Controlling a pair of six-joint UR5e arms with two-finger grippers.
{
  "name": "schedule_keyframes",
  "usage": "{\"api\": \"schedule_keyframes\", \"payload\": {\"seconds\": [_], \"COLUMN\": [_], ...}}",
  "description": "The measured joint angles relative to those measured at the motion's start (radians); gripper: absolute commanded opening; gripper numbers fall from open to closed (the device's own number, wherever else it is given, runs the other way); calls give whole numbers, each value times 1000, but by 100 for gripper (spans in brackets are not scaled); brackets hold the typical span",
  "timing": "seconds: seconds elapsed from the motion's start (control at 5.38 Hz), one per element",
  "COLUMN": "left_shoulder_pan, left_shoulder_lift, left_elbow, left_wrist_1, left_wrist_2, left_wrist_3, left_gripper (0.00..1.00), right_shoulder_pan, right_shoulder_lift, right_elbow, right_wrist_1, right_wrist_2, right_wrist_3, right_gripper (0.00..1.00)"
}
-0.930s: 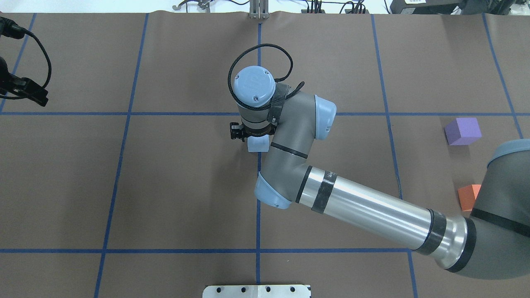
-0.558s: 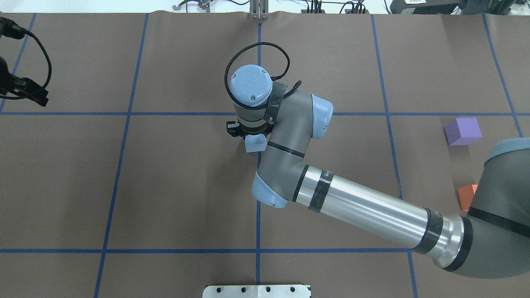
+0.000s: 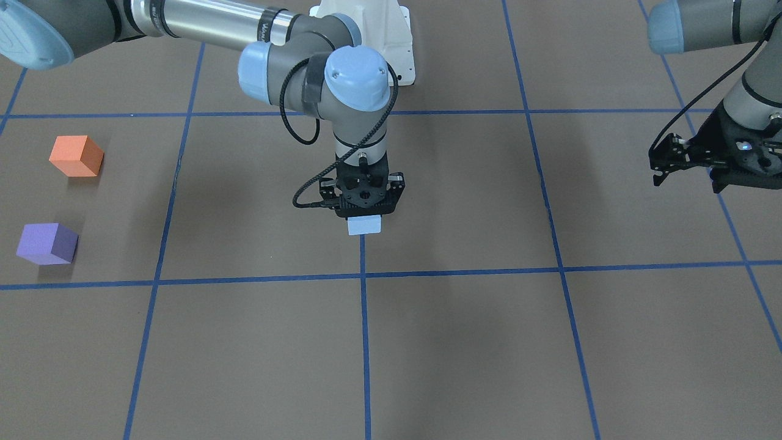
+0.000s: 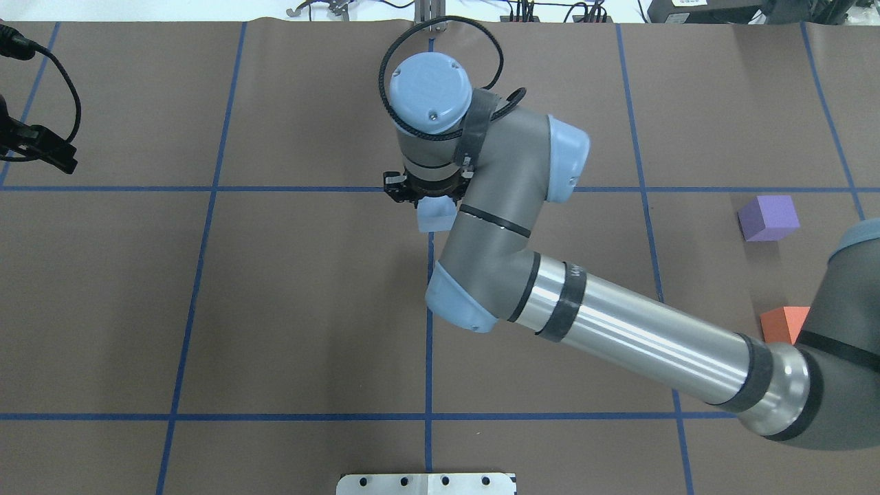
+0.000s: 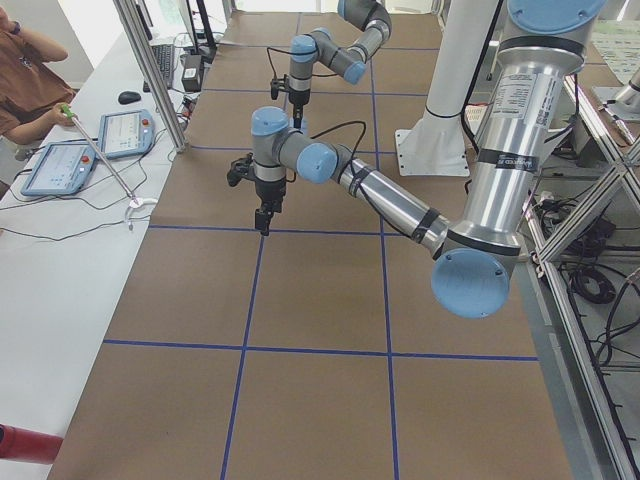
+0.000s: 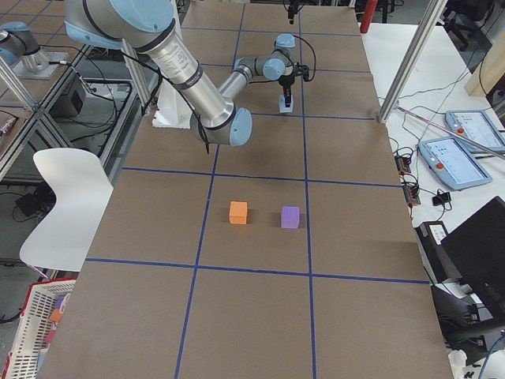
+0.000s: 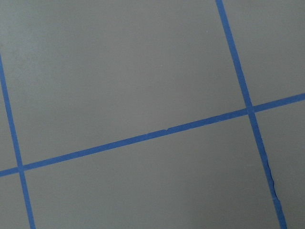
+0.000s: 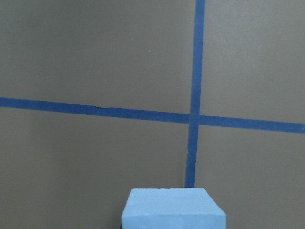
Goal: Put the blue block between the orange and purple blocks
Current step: 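Carry the light blue cube with the right gripper toward the purple cube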
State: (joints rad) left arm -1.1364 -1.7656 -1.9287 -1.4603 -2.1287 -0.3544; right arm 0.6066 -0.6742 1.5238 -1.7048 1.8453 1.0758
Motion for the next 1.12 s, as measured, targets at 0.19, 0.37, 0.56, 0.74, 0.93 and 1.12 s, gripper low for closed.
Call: {"api": "schedule_keyframes", "payload": {"seconds": [0.19,0.37,0.56,0.74,0.93,1.12], "left_shoulder_pan": [-6,-10,-11,-12,-11,-11], "left_shoulder_lift": [0,1,1,1,1,1], "left_elbow": [-2,-2,-1,-1,-1,-2], "left_wrist_1": [1,1,0,-2,-3,-4], "left_wrist_2": [-8,-17,-22,-23,-23,-23], "left_wrist_3": [1,3,5,6,6,6], "left_gripper": [100,100,100,100,100,100], "right_shoulder_pan": [57,125,188,245,312,369], "right_shoulder_lift": [-127,-268,-387,-505,-613,-697], "right_elbow": [170,308,403,475,512,519], "right_wrist_1": [-66,-85,-93,-96,-91,-80], "right_wrist_2": [25,69,111,150,206,253], "right_wrist_3": [-66,-154,-235,-318,-424,-506], "right_gripper": [0,0,0,0,0,0]}}
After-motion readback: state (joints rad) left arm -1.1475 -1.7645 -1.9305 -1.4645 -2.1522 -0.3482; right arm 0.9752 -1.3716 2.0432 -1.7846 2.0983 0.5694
